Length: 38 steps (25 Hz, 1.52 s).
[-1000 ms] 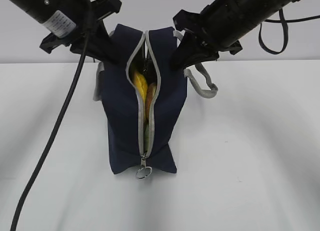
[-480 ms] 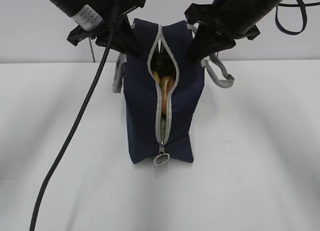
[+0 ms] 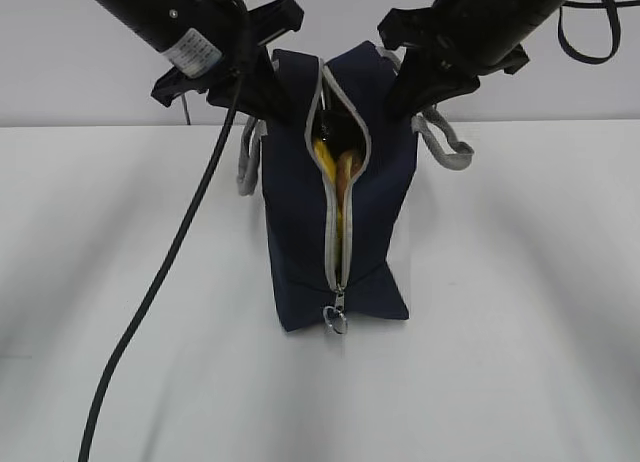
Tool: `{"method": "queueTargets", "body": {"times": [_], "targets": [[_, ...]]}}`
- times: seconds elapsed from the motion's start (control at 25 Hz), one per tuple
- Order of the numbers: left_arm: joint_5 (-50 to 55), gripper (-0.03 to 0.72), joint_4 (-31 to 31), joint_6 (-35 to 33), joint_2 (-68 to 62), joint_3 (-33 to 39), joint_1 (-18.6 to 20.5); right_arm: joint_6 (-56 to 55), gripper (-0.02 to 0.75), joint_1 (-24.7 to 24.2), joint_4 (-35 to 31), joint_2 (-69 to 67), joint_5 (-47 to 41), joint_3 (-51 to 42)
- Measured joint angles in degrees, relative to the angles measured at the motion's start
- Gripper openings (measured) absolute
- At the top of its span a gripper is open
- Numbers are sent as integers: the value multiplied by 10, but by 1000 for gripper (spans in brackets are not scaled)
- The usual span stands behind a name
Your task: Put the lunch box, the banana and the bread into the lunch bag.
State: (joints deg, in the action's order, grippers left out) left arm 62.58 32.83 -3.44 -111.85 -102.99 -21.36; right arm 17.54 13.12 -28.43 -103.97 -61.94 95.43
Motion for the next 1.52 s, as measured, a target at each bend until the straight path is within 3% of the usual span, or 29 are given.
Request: {"method": "queueTargets", "body": {"times": [0.32, 0.4, 0.48, 0.64, 0.72, 1.24, 1.52], "targets": [[-6, -2, -1, 0, -2, 0, -1, -1, 7, 0, 8, -23, 1, 0], [-6, 18, -1, 0, -2, 0, -1, -1, 43, 0, 8, -23, 1, 0], [-7, 111, -1, 0, -2, 0, -1, -1, 136, 0, 5, -23, 1, 0], [-4, 389, -3, 0, -2, 0, -1, -1, 458, 0, -8, -23, -5, 0], [-1, 466, -4, 0, 2, 0, -1, -1, 539, 0, -13, -23, -14, 1], [21, 491, -77, -11, 88, -1, -1, -53, 560, 0, 0, 69, -22, -5], [32, 481, -96, -13, 122, 13, -12, -56, 560, 0, 3, 173, 55, -134]]}}
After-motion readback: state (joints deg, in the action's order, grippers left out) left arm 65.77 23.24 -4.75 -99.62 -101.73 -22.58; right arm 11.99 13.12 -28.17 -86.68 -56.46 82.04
